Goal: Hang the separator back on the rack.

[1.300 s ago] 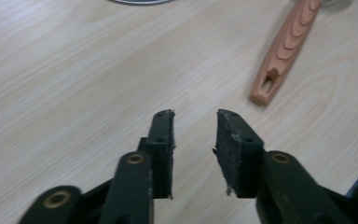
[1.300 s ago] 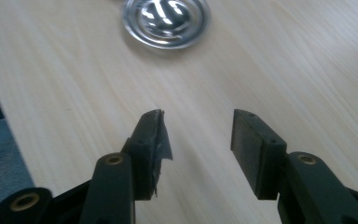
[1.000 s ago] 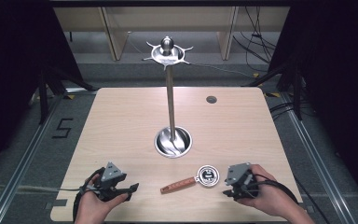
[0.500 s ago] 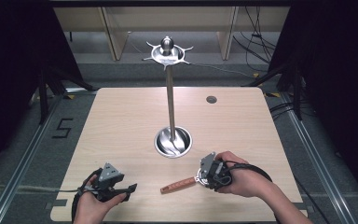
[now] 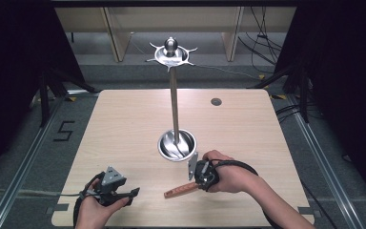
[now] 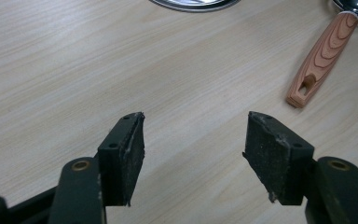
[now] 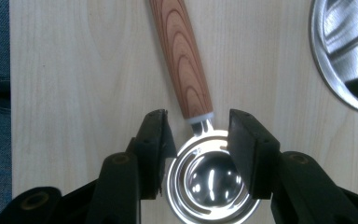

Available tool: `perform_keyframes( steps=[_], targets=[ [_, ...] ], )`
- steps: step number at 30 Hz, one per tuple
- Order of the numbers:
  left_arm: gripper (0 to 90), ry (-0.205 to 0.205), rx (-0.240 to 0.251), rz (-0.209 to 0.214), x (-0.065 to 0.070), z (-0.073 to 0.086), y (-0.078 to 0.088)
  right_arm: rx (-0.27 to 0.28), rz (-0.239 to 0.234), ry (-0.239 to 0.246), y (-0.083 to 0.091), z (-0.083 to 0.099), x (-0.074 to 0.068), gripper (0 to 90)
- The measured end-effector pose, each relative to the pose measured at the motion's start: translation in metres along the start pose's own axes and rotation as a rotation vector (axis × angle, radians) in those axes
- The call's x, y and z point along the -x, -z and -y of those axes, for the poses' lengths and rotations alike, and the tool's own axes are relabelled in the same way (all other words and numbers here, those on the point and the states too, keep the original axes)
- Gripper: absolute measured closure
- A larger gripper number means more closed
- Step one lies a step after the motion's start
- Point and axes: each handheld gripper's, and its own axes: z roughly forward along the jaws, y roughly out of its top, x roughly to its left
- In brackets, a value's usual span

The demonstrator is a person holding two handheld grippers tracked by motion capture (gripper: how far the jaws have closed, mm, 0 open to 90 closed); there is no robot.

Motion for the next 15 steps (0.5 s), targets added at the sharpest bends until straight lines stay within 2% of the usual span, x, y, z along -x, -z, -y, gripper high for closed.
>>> perform_keyframes(
  steps=[1, 2, 3, 4, 5, 6, 9, 10, 12, 15],
  targets=[
    [36.8, 0.003, 0.001, -0.005, 0.000, 0.000, 0.000, 0.000, -0.006, 0.017, -0.001, -0.004, 0.001, 58.0],
    [36.8, 0.003, 0.001, 0.000, 0.000, 0.000, 0.000, -0.005, -0.009, 0.011, -0.002, -0.007, 0.001, 58.0],
    [36.7, 0.009, 0.008, -0.003, 0.000, 0.000, 0.000, 0.000, -0.007, 0.034, -0.003, -0.009, 0.003, 58.0],
    [36.7, 0.015, 0.016, -0.001, 0.000, 0.000, 0.000, -0.050, -0.033, -0.021, -0.004, -0.013, 0.000, 58.3],
    [36.7, 0.024, 0.023, -0.003, 0.001, 0.001, -0.001, -0.050, -0.033, -0.021, -0.004, -0.013, 0.000, 58.3],
    [36.6, -0.003, 0.001, -0.002, -0.001, 0.000, 0.000, -0.031, -0.028, -0.009, -0.005, -0.015, 0.001, 58.5],
    [36.1, 0.007, 0.011, -0.007, 0.001, 0.001, -0.003, -0.053, -0.034, -0.006, -0.007, -0.021, 0.000, 58.6],
    [36.0, 0.010, 0.015, -0.011, 0.002, 0.001, -0.003, -0.011, -0.058, 0.010, -0.011, -0.022, 0.002, 58.6],
    [35.9, 0.008, 0.016, -0.023, 0.002, 0.001, -0.003, -0.039, -0.062, -0.004, -0.014, -0.024, 0.000, 58.5],
    [35.9, 0.010, 0.020, -0.020, 0.001, 0.001, -0.003, -0.038, -0.064, 0.012, -0.017, -0.026, 0.000, 58.4]
  ],
)
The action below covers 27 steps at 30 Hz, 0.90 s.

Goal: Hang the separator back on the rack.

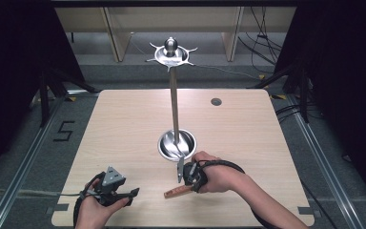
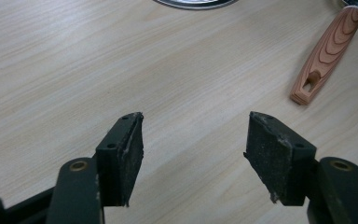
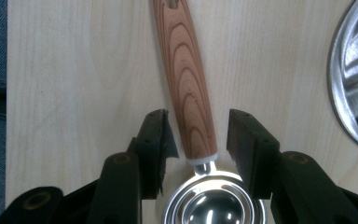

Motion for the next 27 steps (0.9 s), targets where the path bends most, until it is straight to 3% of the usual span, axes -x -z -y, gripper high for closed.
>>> perform_keyframes(
  steps=[2, 3, 4, 12, 16, 20, 23, 24, 27],
  targets=[
    [35.9, -0.002, -0.003, -0.011, 0.000, 0.000, -0.001, -0.001, -0.001, 0.005, -0.002, -0.002, 0.000, 58.3],
    [35.9, -0.003, -0.004, -0.008, 0.000, 0.000, -0.001, -0.016, -0.003, -0.032, -0.003, -0.003, -0.003, 58.1],
    [35.9, -0.003, -0.003, -0.009, 0.000, 0.000, -0.001, -0.001, -0.005, 0.029, -0.006, -0.006, 0.001, 58.0],
    [35.9, -0.002, -0.003, -0.010, 0.000, 0.001, 0.000, -0.015, -0.020, 0.006, -0.011, -0.014, 0.000, 58.0],
    [35.9, -0.005, -0.002, -0.006, 0.000, 0.000, 0.000, -0.016, -0.023, 0.041, -0.013, -0.017, 0.002, 58.1],
    [35.9, -0.005, -0.002, -0.007, 0.000, 0.000, 0.000, -0.026, -0.027, 0.009, -0.015, -0.017, 0.001, 58.2],
    [35.9, -0.005, -0.001, -0.007, 0.000, 0.000, 0.000, -0.025, -0.025, 0.042, -0.018, -0.017, 0.004, 58.2],
    [35.9, -0.006, -0.001, -0.007, 0.000, 0.000, 0.000, -0.033, -0.035, 0.017, -0.018, -0.018, 0.002, 58.3],
    [35.9, -0.007, -0.002, -0.007, 0.000, 0.000, 0.000, -0.038, -0.034, 0.039, -0.020, -0.018, 0.004, 58.4]
  ],
)
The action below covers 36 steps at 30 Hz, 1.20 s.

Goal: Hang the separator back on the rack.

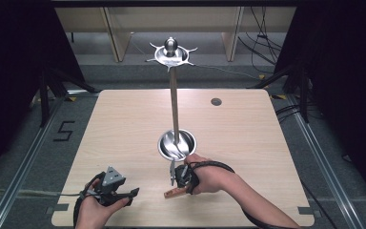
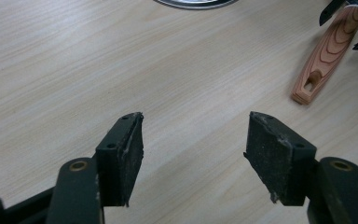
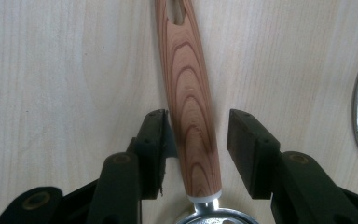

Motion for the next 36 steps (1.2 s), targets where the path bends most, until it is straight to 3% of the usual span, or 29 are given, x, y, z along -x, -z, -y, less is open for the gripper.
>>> perform_keyframes(
  steps=[1, 3, 7, 11, 13, 17, 19, 20, 29, 32, 33, 36],
  targets=[
    [35.9, 0.000, 0.000, 0.000, 0.000, 0.000, 0.000, -0.016, -0.001, -0.012, 0.000, -0.001, -0.001, 58.5],
    [35.8, -0.001, 0.001, -0.001, 0.000, 0.000, 0.000, -0.033, -0.001, 0.009, 0.000, -0.002, 0.000, 58.8],
    [35.8, -0.003, -0.003, 0.005, 0.000, 0.000, 0.000, -0.054, 0.007, -0.025, -0.001, -0.004, -0.002, 59.1],
    [35.9, -0.018, -0.019, 0.023, 0.000, 0.000, 0.000, -0.056, -0.001, 0.029, -0.004, -0.005, 0.002, 60.2],
    [35.9, -0.009, -0.009, 0.023, 0.001, 0.000, 0.000, -0.042, -0.017, -0.002, -0.007, -0.005, 0.000, 61.1],
    [35.9, -0.023, -0.022, 0.027, 0.000, 0.000, 0.000, -0.044, -0.026, 0.022, -0.010, -0.006, 0.001, 62.4],
    [36.0, -0.023, -0.022, 0.028, 0.000, 0.000, 0.000, -0.057, -0.035, -0.007, -0.011, -0.007, -0.001, 63.1],
    [36.0, -0.022, -0.021, 0.027, 0.000, 0.000, 0.001, -0.052, -0.028, 0.032, -0.013, -0.007, 0.001, 63.9],
    [36.1, -0.011, -0.009, 0.025, 0.001, 0.000, -0.001, -0.072, -0.032, 0.037, -0.014, -0.011, 0.002, 64.6],
    [36.1, -0.030, -0.028, 0.035, 0.000, 0.000, 0.000, -0.082, -0.038, 0.033, -0.014, -0.012, 0.002, 64.7],
    [36.1, -0.032, -0.036, 0.035, -0.001, -0.001, 0.000, -0.085, -0.038, 0.055, -0.014, -0.013, 0.003, 64.7],
    [36.0, -0.030, -0.031, 0.032, 0.000, -0.001, -0.001, -0.089, -0.040, 0.050, -0.014, -0.014, 0.003, 64.3]
  ],
)
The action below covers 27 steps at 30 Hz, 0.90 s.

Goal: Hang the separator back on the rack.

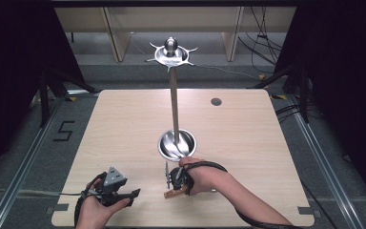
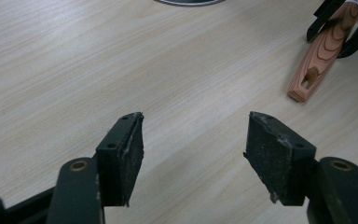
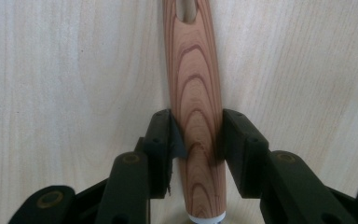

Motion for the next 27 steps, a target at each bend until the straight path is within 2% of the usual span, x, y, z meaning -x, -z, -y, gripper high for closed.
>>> perform_keyframes(
  steps=[5, 8, 9, 10, 11, 13, 14, 15, 17, 18, 19, 20, 23, 24, 26, 27],
  targets=[
    [36.0, -0.003, 0.001, 0.004, 0.000, 0.000, 0.000, -0.003, -0.011, -0.014, 0.000, -0.001, 0.000, 62.0],
    [36.1, 0.009, 0.013, 0.002, 0.001, 0.000, 0.000, -0.002, -0.013, -0.005, 0.000, -0.001, 0.000, 64.9],
    [36.1, -0.004, 0.001, 0.004, 0.000, 0.000, 0.000, 0.010, -0.011, 0.013, -0.001, -0.001, 0.000, 65.7],
    [36.2, 0.001, 0.004, 0.005, 0.000, 0.000, 0.000, 0.004, -0.011, 0.000, 0.000, -0.001, -0.001, 66.9],
    [36.2, 0.000, 0.003, 0.003, 0.000, 0.000, 0.000, 0.002, -0.008, 0.012, 0.000, -0.001, -0.001, 68.1],
    [36.1, -0.003, 0.003, 0.003, 0.000, 0.000, 0.001, 0.000, -0.002, 0.002, 0.000, -0.002, -0.001, 68.2],
    [36.1, 0.001, 0.007, 0.001, 0.000, 0.000, 0.001, -0.001, 0.000, 0.014, 0.001, -0.002, -0.002, 68.3],
    [36.1, 0.023, 0.025, -0.011, 0.001, 0.000, -0.001, 0.004, 0.000, 0.009, 0.000, -0.002, -0.003, 68.3],
    [36.2, 0.006, 0.009, 0.000, 0.000, 0.000, 0.001, 0.007, 0.012, 0.039, 0.001, -0.001, -0.003, 68.4],
    [36.2, 0.005, 0.009, 0.000, 0.000, 0.000, 0.001, 0.014, 0.012, 0.041, 0.001, -0.001, -0.003, 68.4],
    [36.2, 0.005, 0.009, 0.001, 0.000, 0.000, 0.000, 0.020, 0.012, 0.024, 0.001, 0.000, -0.005, 68.4],
    [36.2, 0.007, 0.009, 0.002, 0.000, 0.000, 0.000, 0.028, 0.017, 0.040, 0.001, 0.001, -0.005, 68.4],
    [36.2, 0.002, 0.007, 0.005, 0.000, 0.000, 0.000, 0.048, 0.023, 0.015, 0.001, 0.005, -0.007, 68.5],
    [36.2, 0.021, 0.024, -0.006, 0.001, 0.000, -0.001, 0.055, 0.022, -0.013, 0.003, 0.005, -0.008, 68.5],
    [36.2, 0.006, 0.012, -0.001, 0.000, 0.000, 0.002, 0.095, 0.032, -0.021, 0.006, 0.009, -0.007, 68.5],
    [36.2, 0.010, 0.017, -0.002, 0.000, 0.000, 0.002, 0.095, 0.032, -0.021, 0.006, 0.009, -0.007, 68.5]
  ],
)
